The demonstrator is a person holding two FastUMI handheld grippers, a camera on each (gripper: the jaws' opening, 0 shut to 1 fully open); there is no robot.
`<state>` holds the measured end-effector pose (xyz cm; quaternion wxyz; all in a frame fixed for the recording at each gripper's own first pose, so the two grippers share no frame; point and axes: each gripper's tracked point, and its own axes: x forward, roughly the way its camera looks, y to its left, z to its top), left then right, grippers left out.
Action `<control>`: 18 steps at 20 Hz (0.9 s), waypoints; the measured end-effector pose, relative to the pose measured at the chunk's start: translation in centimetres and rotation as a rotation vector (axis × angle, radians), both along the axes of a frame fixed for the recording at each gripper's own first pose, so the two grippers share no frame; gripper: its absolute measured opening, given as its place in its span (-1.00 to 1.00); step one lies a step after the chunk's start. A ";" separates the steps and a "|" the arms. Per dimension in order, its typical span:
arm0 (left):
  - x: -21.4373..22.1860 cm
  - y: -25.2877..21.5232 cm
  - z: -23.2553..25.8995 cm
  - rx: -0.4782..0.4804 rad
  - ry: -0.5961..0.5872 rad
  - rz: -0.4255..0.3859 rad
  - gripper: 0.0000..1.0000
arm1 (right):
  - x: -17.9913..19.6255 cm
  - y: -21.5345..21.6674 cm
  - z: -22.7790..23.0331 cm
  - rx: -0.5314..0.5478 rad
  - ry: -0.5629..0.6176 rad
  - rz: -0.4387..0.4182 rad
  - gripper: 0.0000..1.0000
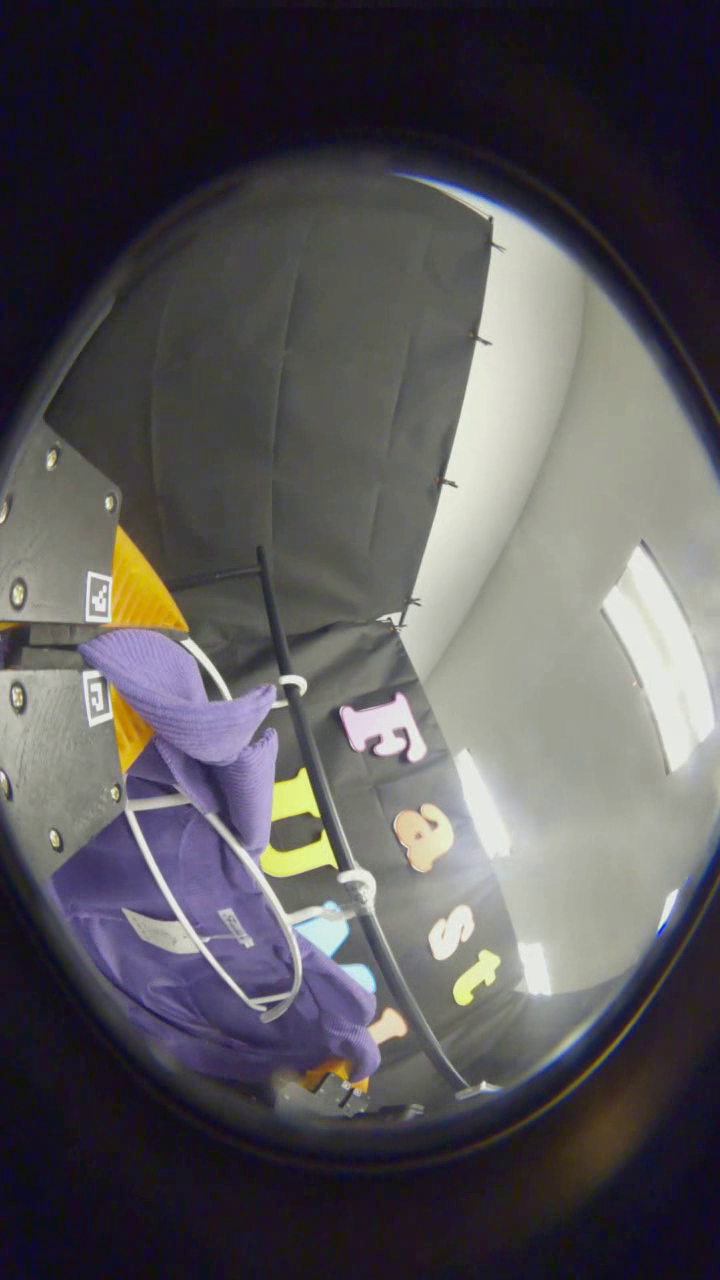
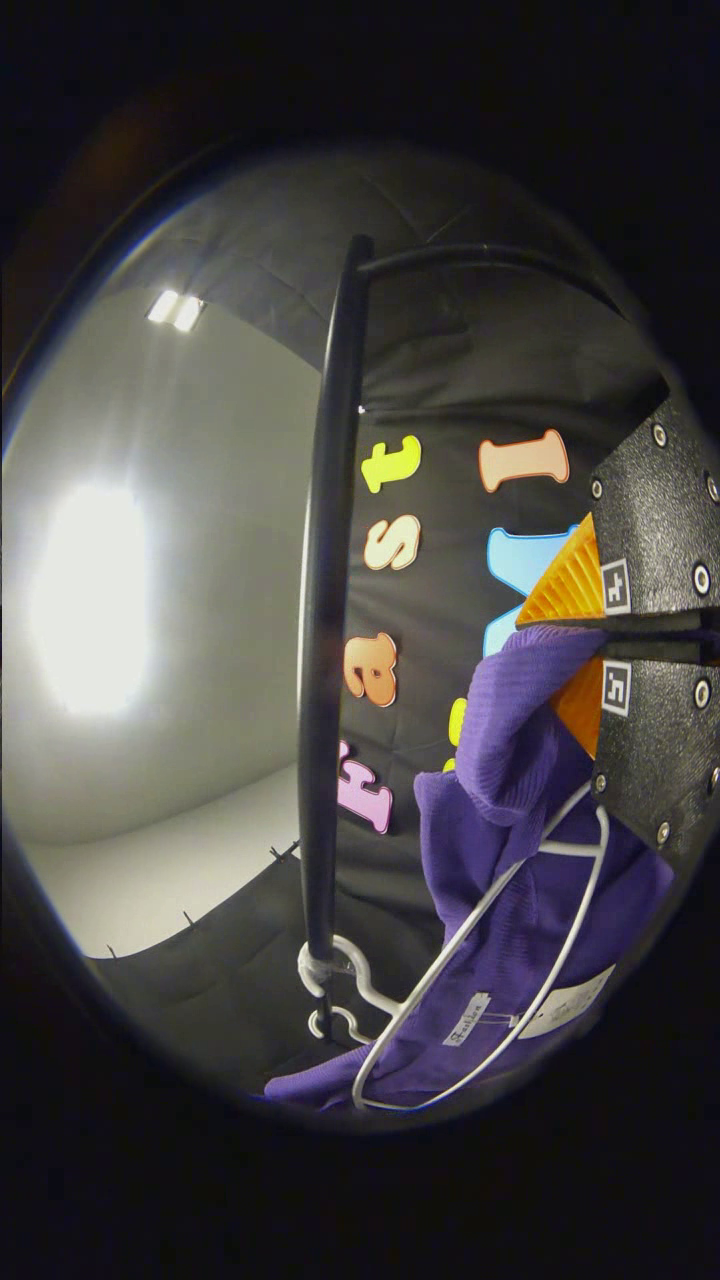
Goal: Grasp the clothes on the hanger with both hands and then place them into the laundry hamper below.
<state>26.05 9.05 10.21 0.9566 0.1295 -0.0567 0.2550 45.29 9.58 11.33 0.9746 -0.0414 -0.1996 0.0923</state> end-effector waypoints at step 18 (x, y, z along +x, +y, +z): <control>5.8 4.5 -4.2 0.003 0.112 -0.041 -1.00 | 5.8 4.1 -12.5 0.080 0.363 0.067 -0.95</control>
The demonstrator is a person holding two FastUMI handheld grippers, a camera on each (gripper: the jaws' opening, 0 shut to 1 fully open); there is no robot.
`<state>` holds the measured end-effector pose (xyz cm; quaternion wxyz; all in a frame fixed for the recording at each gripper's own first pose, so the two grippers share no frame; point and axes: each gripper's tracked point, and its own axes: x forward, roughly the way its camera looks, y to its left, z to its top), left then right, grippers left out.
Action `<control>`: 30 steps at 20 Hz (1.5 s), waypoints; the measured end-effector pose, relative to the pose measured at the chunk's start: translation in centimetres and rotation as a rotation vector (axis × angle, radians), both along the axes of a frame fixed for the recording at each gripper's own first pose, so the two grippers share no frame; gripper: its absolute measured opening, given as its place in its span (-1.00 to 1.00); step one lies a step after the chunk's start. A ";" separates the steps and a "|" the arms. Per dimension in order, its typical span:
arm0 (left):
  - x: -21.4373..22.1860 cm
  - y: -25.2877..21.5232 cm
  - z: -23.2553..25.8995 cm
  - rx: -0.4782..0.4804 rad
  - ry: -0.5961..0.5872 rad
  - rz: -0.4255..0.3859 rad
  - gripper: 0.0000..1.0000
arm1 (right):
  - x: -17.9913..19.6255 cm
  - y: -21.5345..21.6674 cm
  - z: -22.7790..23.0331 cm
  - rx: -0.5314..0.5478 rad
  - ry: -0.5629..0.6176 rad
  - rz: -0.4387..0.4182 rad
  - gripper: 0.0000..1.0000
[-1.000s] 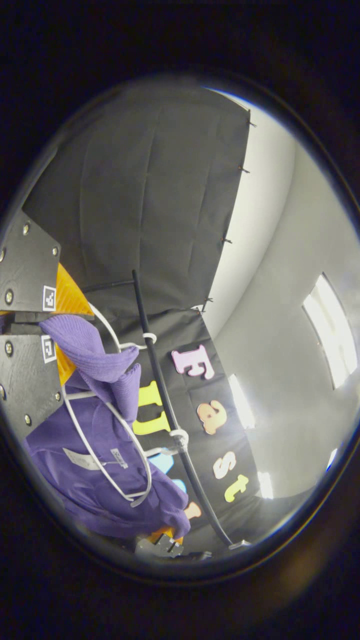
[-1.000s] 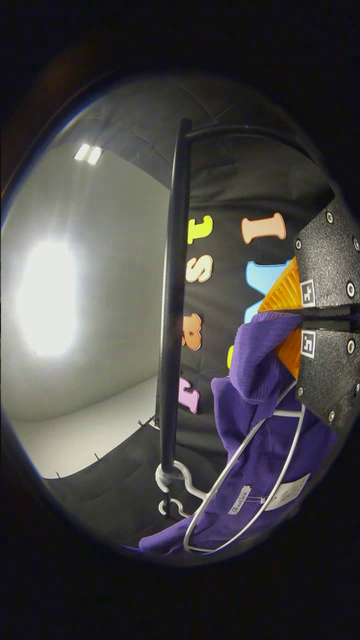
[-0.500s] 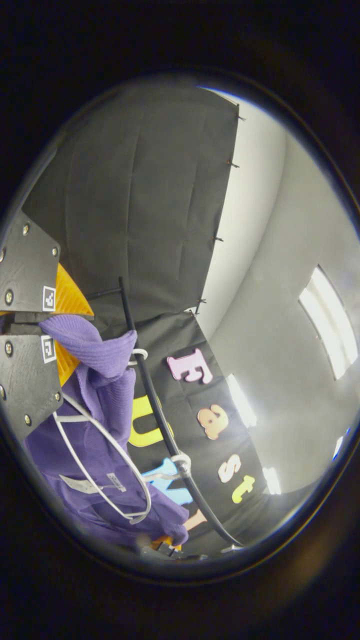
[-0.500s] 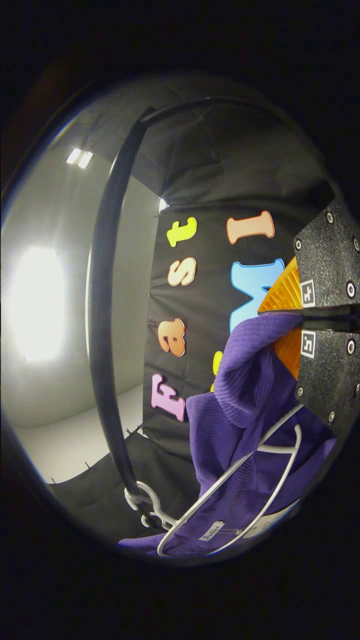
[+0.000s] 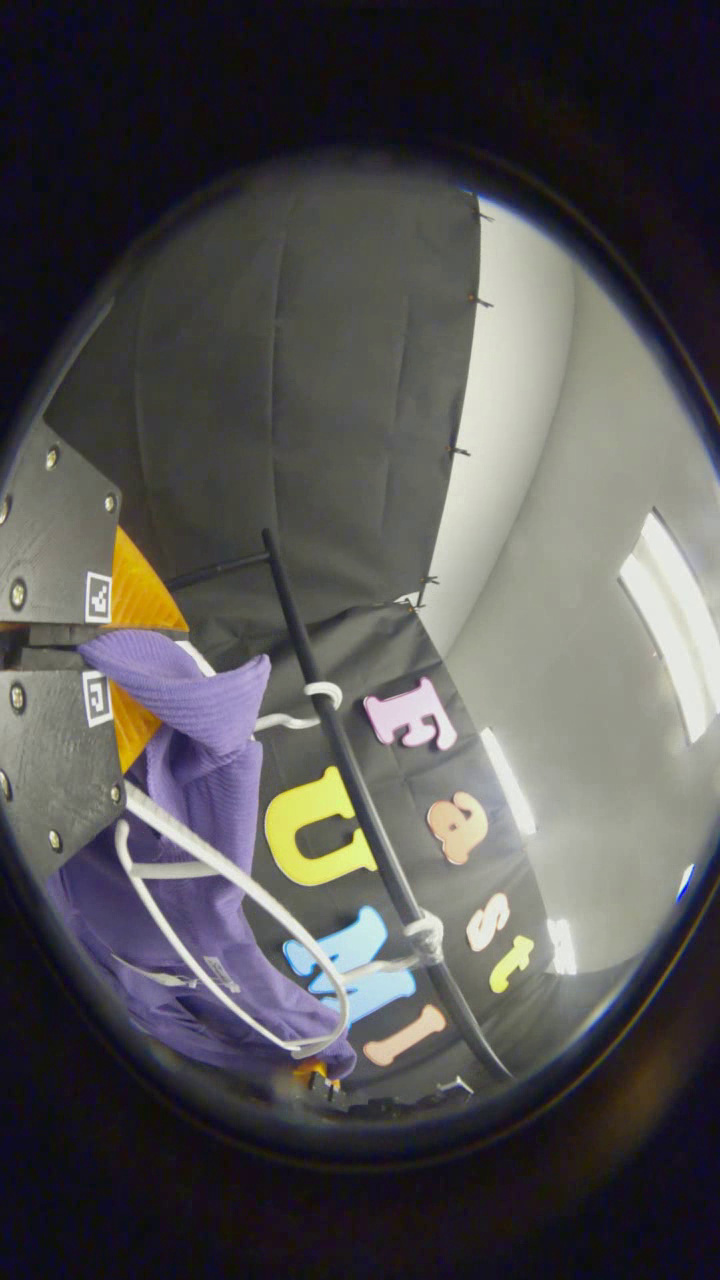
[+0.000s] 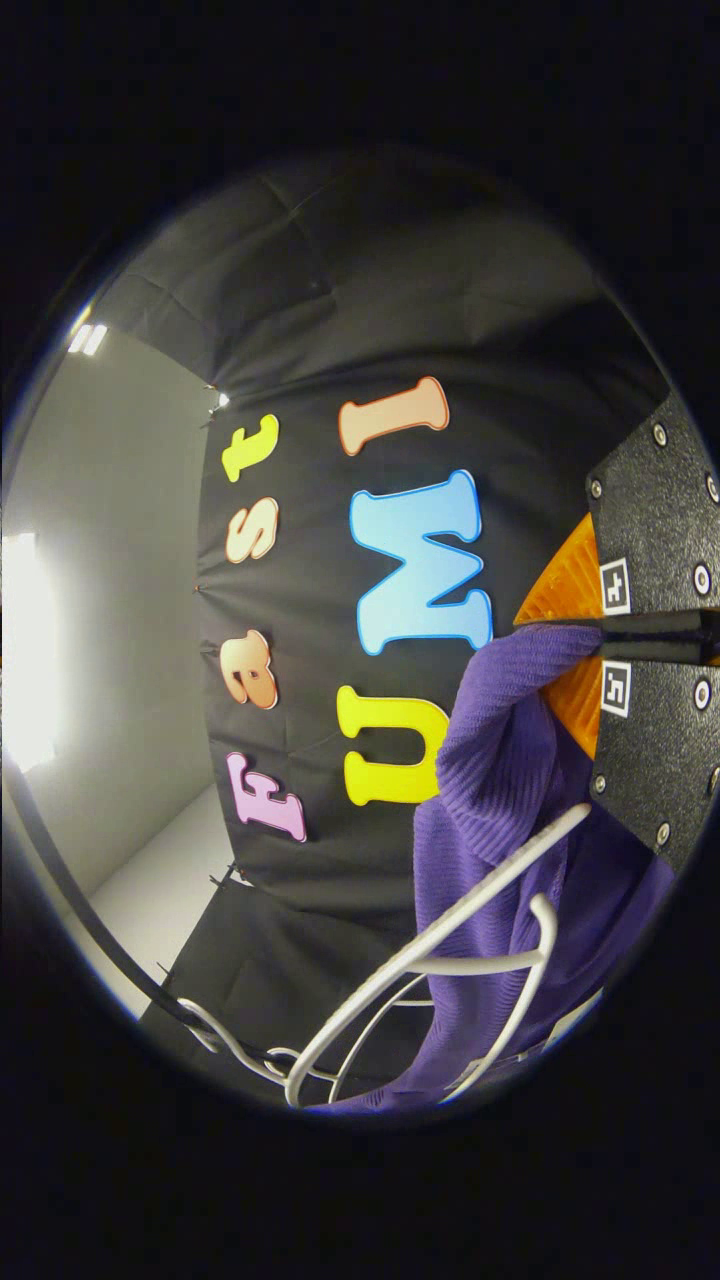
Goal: Grasp the clothes on the hanger with both hands and then place them into the laundry hamper below.
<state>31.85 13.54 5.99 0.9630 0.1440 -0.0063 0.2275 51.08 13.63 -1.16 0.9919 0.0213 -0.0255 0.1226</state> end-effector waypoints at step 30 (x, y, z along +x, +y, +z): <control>-12.3 -4.4 -2.7 -0.166 -0.031 -0.260 -1.00 | -24.0 1.7 0.7 -0.065 0.047 0.091 -0.94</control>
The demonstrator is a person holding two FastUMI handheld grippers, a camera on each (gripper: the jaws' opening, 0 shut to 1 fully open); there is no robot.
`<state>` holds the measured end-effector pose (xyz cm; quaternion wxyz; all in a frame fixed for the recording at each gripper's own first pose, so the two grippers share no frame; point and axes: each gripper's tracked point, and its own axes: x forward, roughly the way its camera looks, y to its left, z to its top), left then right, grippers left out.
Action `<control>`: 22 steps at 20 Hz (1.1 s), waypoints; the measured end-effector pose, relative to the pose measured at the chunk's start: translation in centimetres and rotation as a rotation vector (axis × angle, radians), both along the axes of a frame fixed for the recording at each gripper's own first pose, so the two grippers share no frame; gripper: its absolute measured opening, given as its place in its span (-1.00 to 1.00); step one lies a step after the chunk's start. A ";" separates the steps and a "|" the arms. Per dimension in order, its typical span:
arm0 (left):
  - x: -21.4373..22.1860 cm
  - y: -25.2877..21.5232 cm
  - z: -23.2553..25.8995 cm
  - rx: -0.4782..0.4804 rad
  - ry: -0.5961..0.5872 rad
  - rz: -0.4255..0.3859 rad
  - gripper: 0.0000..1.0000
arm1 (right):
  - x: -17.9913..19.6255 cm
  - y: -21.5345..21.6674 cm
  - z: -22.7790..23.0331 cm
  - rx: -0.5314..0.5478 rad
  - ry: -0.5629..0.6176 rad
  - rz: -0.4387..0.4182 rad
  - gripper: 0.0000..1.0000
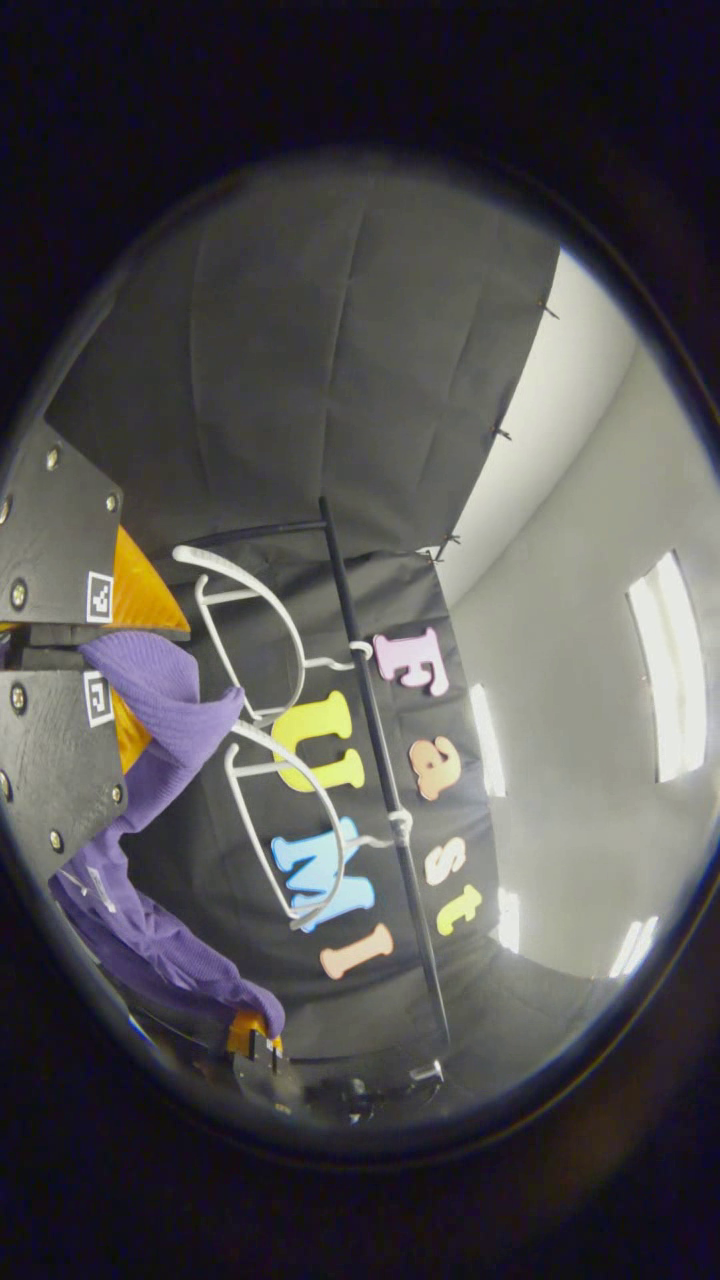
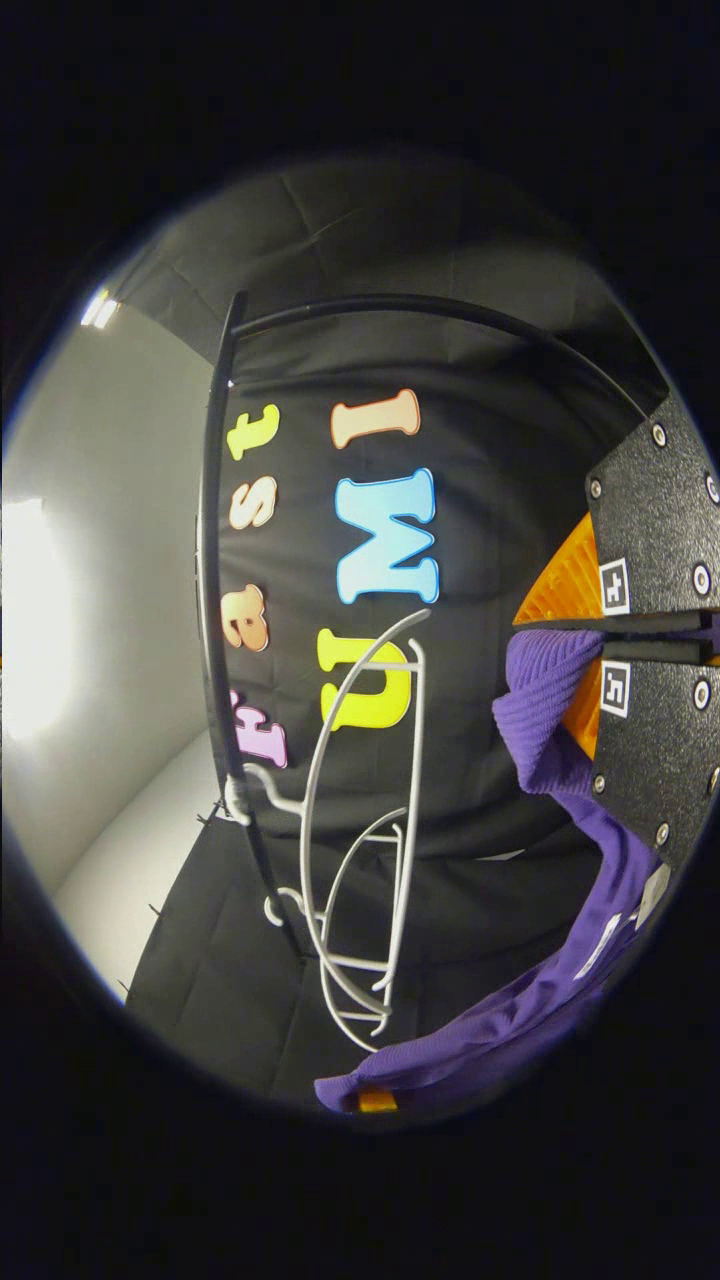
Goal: Grasp the clothes on the hanger with both hands and then place them into the laundry hamper below.
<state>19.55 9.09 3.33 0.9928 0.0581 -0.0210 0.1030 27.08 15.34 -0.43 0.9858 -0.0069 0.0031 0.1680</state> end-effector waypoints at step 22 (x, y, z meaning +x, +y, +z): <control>-3.6 -10.7 -17.9 -0.167 0.294 -0.246 -1.00 | -14.9 5.3 -12.9 -0.078 0.268 0.141 -0.94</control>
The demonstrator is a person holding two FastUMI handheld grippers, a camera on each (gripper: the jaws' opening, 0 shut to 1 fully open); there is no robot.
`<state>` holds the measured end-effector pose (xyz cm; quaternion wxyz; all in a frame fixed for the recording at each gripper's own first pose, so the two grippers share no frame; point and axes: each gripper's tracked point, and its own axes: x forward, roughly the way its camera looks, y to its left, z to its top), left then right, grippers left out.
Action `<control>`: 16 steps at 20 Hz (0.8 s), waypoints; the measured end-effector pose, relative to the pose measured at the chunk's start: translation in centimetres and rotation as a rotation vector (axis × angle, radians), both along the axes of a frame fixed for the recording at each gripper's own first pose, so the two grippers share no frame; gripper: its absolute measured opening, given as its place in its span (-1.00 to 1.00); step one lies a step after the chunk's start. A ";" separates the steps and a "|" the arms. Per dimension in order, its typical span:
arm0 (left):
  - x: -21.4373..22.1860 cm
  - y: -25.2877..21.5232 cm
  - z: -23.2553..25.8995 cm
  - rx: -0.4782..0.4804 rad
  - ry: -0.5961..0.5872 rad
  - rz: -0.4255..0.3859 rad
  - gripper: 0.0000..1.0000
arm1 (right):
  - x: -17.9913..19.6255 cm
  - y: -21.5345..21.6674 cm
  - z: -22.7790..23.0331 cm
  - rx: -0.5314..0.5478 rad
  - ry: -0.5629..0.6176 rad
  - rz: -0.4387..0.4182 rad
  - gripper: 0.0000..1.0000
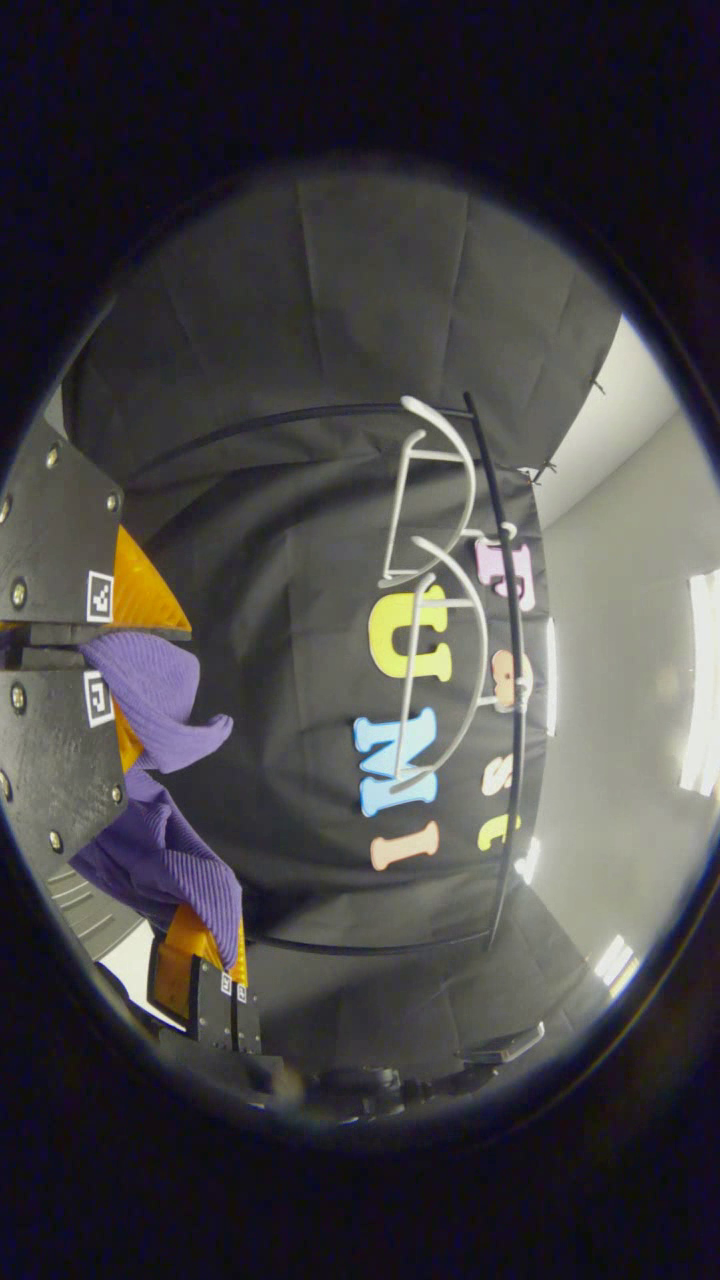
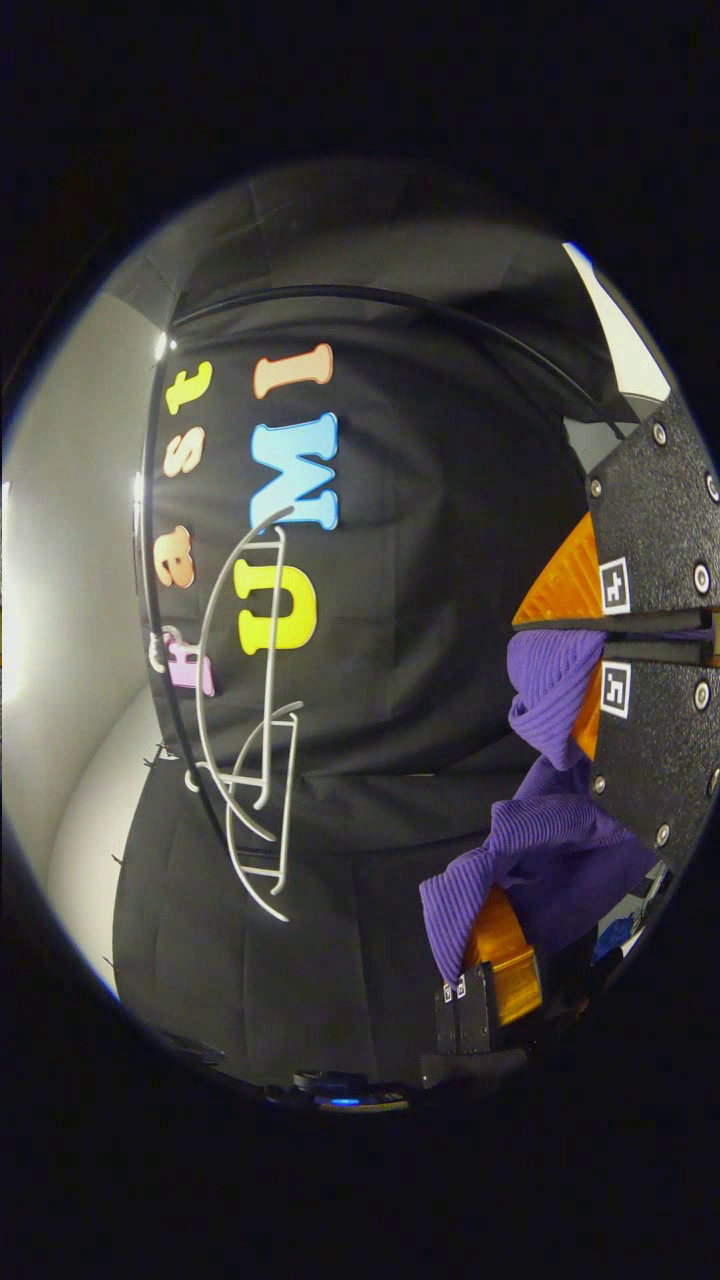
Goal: Grasp the clothes on the hanger with both hands and then place them into the laundry hamper below.
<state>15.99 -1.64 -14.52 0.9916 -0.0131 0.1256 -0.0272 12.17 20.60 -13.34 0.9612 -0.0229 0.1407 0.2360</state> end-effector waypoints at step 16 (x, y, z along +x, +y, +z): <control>-4.5 -1.1 -21.6 0.066 0.415 0.002 -1.00 | -6.6 -1.9 -18.9 -0.278 0.350 0.045 -0.92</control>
